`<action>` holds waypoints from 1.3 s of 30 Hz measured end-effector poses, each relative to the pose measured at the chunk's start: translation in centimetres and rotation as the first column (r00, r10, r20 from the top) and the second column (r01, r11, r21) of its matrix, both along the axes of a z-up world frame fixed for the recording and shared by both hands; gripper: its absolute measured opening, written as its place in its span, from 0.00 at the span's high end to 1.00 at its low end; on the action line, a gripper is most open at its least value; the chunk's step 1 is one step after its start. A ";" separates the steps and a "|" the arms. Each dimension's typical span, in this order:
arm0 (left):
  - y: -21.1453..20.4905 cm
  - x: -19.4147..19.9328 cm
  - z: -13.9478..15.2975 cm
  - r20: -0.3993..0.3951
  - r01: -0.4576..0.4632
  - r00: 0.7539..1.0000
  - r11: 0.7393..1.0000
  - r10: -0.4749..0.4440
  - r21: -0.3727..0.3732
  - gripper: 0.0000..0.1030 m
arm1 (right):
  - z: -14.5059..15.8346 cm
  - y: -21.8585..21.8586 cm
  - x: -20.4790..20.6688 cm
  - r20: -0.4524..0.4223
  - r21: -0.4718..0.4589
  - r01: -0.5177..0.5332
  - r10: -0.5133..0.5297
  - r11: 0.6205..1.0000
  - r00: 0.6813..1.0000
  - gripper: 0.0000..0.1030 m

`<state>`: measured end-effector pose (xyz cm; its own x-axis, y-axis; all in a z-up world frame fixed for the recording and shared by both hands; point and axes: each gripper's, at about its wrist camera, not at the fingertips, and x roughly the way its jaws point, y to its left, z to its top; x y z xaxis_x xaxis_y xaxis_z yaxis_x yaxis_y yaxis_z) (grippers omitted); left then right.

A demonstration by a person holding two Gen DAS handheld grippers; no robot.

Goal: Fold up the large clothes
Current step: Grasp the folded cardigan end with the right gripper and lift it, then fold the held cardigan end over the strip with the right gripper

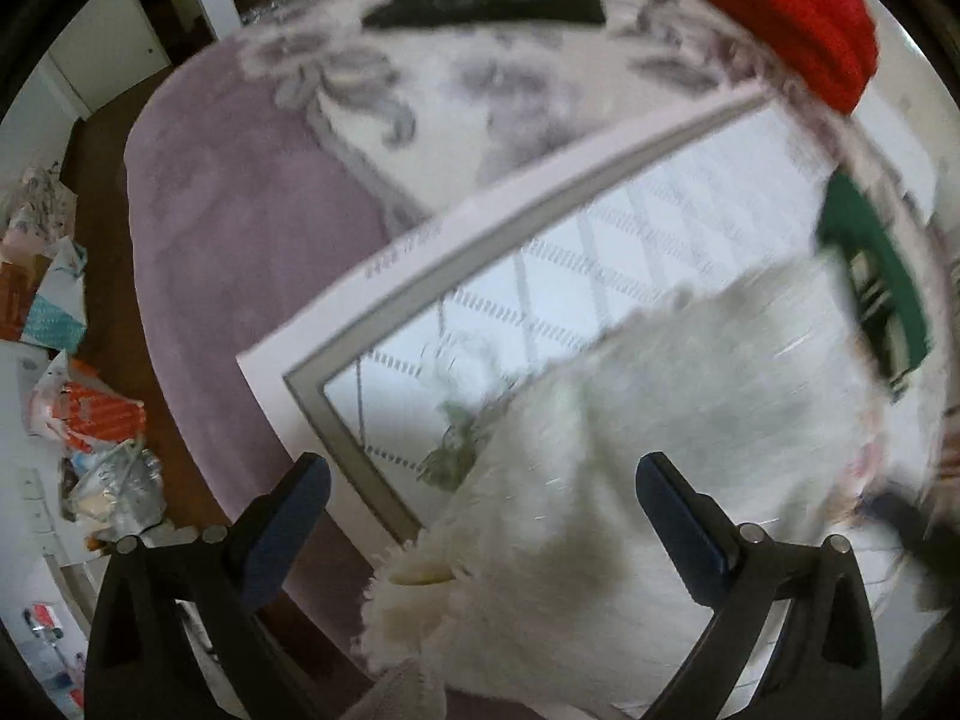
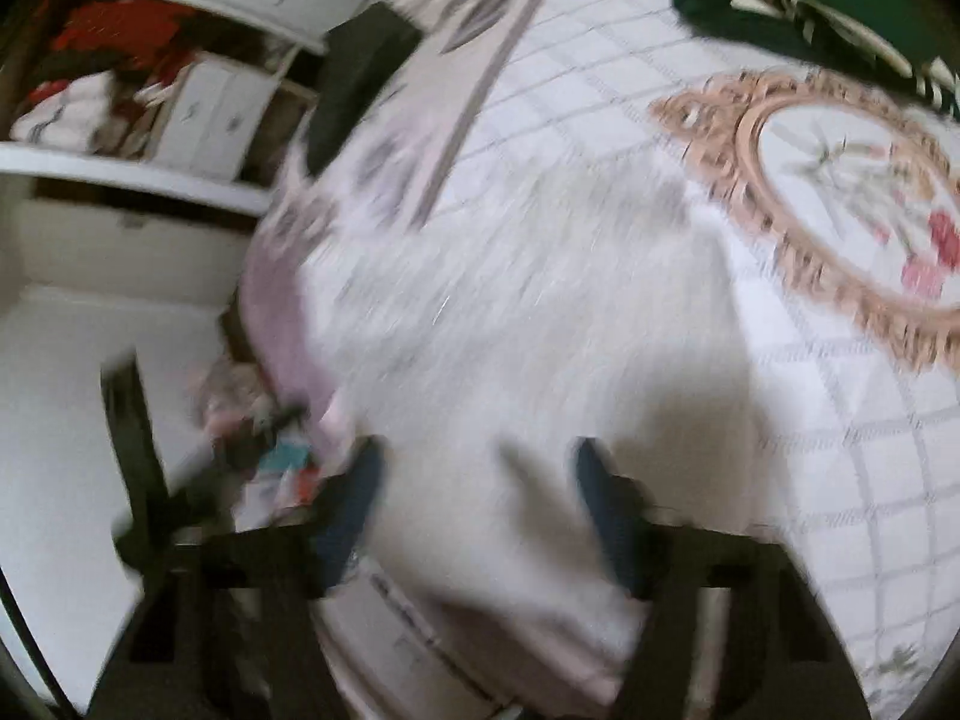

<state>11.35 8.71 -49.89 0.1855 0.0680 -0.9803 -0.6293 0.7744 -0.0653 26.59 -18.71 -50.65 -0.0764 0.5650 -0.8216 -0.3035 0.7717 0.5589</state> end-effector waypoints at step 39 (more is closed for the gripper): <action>-4.8 -8.3 -3.6 0.001 -0.220 0.973 0.931 0.230 -0.292 0.00 | -13.1 -11.1 -11.1 -0.531 -0.107 0.350 -0.351 0.931 0.772 0.45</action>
